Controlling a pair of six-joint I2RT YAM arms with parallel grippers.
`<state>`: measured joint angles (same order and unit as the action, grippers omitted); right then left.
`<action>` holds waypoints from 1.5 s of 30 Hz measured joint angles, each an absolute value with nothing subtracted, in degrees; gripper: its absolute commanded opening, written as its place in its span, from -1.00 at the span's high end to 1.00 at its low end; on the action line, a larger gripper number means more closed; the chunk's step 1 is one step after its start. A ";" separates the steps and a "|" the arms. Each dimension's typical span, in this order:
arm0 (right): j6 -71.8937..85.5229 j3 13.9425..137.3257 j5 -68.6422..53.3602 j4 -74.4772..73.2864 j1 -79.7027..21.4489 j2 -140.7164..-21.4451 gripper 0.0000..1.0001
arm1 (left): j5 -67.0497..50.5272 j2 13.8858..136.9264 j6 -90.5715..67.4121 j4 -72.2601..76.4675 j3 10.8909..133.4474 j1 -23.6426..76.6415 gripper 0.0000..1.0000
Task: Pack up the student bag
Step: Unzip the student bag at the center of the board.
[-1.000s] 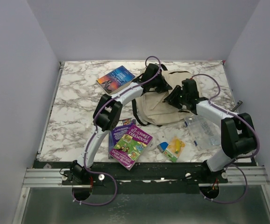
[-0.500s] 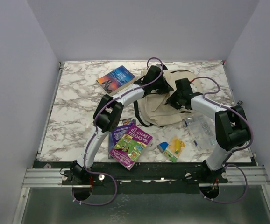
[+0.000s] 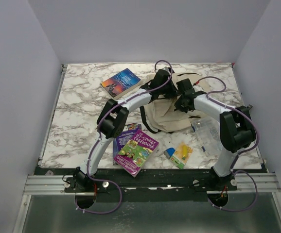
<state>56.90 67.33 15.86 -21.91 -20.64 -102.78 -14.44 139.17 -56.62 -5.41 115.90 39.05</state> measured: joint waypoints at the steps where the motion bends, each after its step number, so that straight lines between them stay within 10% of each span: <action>1: 56.49 68.40 16.08 -23.53 -20.73 -103.02 0.99 | -14.46 139.17 -56.49 -5.34 115.90 39.03 1.00; 24: 49.01 46.92 19.55 -22.11 -23.24 -80.55 0.99 | -21.15 142.56 -56.14 -10.79 121.80 38.72 1.00; 28: 42.04 47.48 15.86 -20.53 -23.14 -80.66 0.20 | -21.28 142.41 -53.58 -10.46 121.73 38.46 0.28; 32: 36.64 51.46 13.52 -22.85 -23.18 -82.24 0.06 | -21.10 141.34 -49.15 -11.49 122.45 37.10 -0.26; 38: 32.16 53.98 16.14 -23.14 -23.18 -79.88 -0.28 | -21.02 135.50 -43.07 -17.02 123.31 35.16 -0.37; 45: 22.85 61.01 21.30 -22.15 -23.18 -85.03 -0.18 | -21.04 120.16 -39.68 -19.97 115.02 34.13 -0.45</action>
